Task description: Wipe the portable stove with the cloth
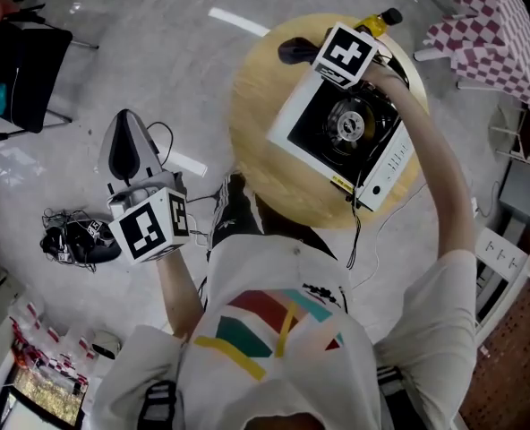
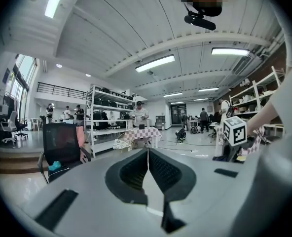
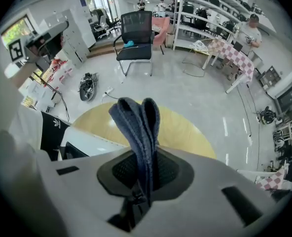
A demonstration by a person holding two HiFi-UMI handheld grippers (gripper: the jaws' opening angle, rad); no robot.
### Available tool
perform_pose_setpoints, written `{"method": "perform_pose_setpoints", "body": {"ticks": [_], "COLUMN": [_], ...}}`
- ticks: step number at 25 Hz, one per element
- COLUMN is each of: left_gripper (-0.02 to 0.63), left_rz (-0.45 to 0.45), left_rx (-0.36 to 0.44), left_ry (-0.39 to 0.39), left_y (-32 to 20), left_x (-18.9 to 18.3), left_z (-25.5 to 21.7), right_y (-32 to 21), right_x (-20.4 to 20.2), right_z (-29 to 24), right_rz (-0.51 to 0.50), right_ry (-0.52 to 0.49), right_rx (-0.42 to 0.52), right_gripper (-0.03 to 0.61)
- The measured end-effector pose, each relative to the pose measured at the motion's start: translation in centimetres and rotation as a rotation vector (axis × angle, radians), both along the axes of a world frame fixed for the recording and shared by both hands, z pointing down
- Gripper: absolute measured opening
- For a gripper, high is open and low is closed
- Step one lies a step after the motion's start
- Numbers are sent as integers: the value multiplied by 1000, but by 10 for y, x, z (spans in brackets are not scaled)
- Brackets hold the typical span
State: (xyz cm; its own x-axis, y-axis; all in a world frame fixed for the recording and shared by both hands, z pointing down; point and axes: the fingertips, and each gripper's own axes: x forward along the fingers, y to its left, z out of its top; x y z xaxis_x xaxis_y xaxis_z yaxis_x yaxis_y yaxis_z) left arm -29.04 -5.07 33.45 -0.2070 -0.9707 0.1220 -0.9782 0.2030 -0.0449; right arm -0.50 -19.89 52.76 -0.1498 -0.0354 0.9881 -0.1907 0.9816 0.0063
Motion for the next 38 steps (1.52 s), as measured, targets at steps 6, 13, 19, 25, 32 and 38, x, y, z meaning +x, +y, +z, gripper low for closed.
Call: {"method": "perform_pose_setpoints", "body": {"ticks": [6,13,19,25,32,38], "left_gripper": [8,8,8,8,8,8], "left_rz": [1,-2,-11,-19,-19,-12], "left_rx": [2,-1,0,-2,13,37], "left_ry": [3,9,14,17,11,0], "left_y": [1,6,11,16,23,26], "left_x": [0,-4,-4,-3,-4,-6], "left_z": [1,0,-2,-8,-14,-18], "right_y": [32,90,130,172,195,201], "right_x": [-8,-40,-51,-65,-75,-76], "right_z": [-4,-4,-5,-8,-11,-10], "right_rz": [-1,-65,-100,-160,-209,-238], "right_ry": [-73,-145,-162,-191,-199,-201], "right_rx": [-45,-115,-164,-236,-224,-222], "right_gripper": [32,32,32,32,32,32]}}
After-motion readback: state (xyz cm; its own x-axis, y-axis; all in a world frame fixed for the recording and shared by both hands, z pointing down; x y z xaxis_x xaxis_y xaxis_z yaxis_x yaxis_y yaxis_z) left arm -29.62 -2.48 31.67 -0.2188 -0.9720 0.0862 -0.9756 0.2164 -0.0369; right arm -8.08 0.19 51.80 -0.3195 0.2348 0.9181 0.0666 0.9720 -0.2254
